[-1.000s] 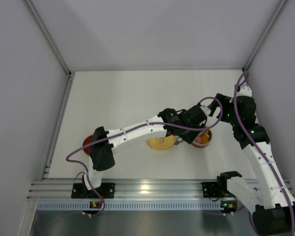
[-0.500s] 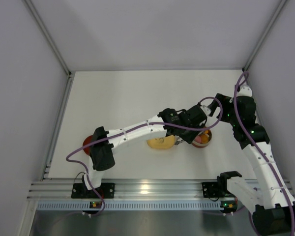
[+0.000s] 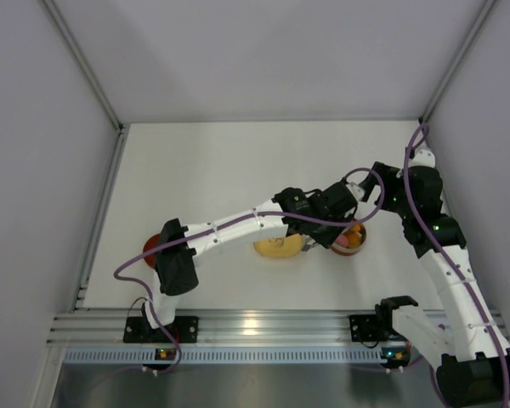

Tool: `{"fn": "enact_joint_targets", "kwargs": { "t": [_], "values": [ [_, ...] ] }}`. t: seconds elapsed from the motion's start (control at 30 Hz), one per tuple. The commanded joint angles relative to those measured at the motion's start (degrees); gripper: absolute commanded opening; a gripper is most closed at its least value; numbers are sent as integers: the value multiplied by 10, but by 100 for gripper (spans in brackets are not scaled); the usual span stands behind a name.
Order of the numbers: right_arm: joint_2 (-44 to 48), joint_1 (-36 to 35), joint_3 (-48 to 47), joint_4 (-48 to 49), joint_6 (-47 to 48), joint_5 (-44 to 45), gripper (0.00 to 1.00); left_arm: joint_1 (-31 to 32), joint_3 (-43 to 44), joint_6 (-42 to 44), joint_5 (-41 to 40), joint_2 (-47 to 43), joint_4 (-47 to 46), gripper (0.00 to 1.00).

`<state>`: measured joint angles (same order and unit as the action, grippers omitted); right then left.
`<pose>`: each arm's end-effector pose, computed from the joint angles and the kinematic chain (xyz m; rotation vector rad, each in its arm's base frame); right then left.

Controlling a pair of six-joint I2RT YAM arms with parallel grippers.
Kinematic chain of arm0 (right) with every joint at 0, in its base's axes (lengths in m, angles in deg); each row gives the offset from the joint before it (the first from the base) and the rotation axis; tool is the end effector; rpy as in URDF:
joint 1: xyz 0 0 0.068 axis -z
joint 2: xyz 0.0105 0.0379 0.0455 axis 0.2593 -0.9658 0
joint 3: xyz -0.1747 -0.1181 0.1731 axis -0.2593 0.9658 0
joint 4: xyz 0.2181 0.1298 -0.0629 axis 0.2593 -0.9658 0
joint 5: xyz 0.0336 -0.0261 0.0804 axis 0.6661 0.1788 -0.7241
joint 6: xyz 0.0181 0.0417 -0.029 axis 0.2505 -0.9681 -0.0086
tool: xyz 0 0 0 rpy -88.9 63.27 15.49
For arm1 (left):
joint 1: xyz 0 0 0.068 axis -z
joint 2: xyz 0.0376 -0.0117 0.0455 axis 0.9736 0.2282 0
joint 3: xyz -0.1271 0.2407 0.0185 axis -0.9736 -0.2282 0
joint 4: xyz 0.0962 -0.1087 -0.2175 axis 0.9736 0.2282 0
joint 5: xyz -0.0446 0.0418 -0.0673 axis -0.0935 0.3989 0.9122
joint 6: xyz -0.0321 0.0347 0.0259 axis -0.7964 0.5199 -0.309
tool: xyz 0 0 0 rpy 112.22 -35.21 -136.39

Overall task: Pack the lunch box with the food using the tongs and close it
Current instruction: Place the fake food in the packing box.

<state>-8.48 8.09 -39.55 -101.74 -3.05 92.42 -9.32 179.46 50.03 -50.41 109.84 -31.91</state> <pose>0.1865 0.0207 0.3364 0.2660 2.0333 0.2369 0.1735 -0.4032 0.3105 0.9836 2.3526 -0.4112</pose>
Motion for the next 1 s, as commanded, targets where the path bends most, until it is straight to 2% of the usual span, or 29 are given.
{"fn": "enact_joint_targets", "kwargs": {
  "t": [0.0, 0.3, 0.63, 0.97],
  "values": [
    [15, 1, -21, -1, 3, -14, 99, -1, -9, 2, 7, -29, -25, 46],
    [12, 0, -22, -1, 3, -14, 99, -1, -36, -1, 38, -56, -22, 42],
    [12, 1, -24, -1, 3, -13, 100, 2, -44, -2, 73, -68, -30, 42],
    [11, 1, -21, 0, 3, -13, 100, 8, -49, 6, 66, -87, -22, 42]
  ]
}}
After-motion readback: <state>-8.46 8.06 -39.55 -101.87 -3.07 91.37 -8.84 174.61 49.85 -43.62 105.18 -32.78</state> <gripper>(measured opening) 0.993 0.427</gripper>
